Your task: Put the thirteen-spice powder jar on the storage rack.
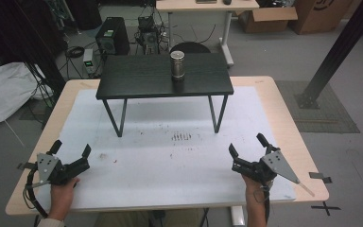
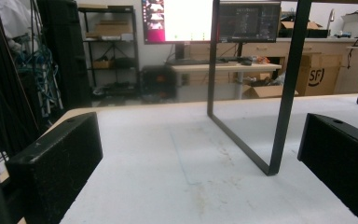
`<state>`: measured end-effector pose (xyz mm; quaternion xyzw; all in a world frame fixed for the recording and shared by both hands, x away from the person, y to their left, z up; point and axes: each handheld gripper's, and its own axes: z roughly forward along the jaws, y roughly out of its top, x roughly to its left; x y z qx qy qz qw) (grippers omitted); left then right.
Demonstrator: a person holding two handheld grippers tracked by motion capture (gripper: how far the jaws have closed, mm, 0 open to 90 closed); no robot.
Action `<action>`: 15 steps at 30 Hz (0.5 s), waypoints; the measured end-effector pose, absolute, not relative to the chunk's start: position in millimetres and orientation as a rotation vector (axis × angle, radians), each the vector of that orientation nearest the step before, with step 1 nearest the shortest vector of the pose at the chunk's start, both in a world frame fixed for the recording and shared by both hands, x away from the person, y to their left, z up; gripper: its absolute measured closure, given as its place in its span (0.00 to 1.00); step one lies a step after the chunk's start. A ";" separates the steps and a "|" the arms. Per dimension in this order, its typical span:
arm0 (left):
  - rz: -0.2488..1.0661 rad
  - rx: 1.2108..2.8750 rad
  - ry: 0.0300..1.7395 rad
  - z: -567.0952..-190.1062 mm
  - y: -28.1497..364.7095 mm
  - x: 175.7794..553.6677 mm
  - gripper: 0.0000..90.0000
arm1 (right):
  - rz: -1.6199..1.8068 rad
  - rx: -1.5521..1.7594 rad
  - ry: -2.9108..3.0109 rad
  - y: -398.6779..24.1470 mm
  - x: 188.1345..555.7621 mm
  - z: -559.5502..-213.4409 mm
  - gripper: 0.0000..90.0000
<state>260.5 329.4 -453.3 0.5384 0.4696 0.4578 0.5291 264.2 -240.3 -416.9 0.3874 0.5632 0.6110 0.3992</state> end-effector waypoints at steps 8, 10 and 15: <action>1.095 1.286 1.120 -453.4 329.3 260.3 0.00 | 1.483 1.013 1.456 -232.4 271.5 -432.7 0.00; 1.096 1.285 1.121 -453.4 329.3 260.2 0.00 | 1.477 1.012 1.457 -231.3 271.9 -434.6 0.00; 1.097 1.284 1.121 -453.4 329.2 260.1 0.00 | 1.480 1.016 1.445 -228.9 273.2 -442.9 0.00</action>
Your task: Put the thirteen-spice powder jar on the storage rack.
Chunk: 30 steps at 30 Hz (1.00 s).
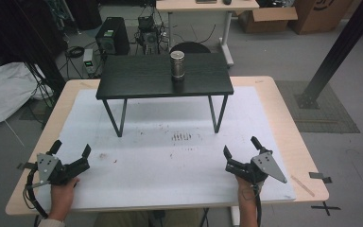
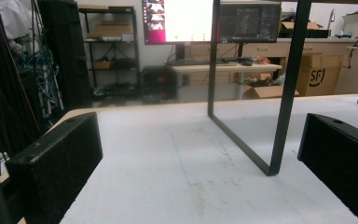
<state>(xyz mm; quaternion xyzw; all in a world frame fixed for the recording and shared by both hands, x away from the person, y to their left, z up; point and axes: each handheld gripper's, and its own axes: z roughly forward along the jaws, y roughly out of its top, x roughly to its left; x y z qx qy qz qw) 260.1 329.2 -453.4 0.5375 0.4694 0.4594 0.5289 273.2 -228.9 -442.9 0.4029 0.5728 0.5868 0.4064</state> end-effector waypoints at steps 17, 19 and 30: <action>1.099 1.283 1.122 -453.5 328.9 260.1 0.00 | 1.464 1.013 1.443 -226.7 271.2 -454.4 0.00; 1.099 1.284 1.122 -453.5 328.9 260.1 0.00 | 1.471 1.012 1.441 -227.2 271.1 -454.6 0.00; 1.100 1.286 1.124 -453.5 328.7 260.2 0.00 | 1.477 1.010 1.439 -227.6 270.9 -454.9 0.00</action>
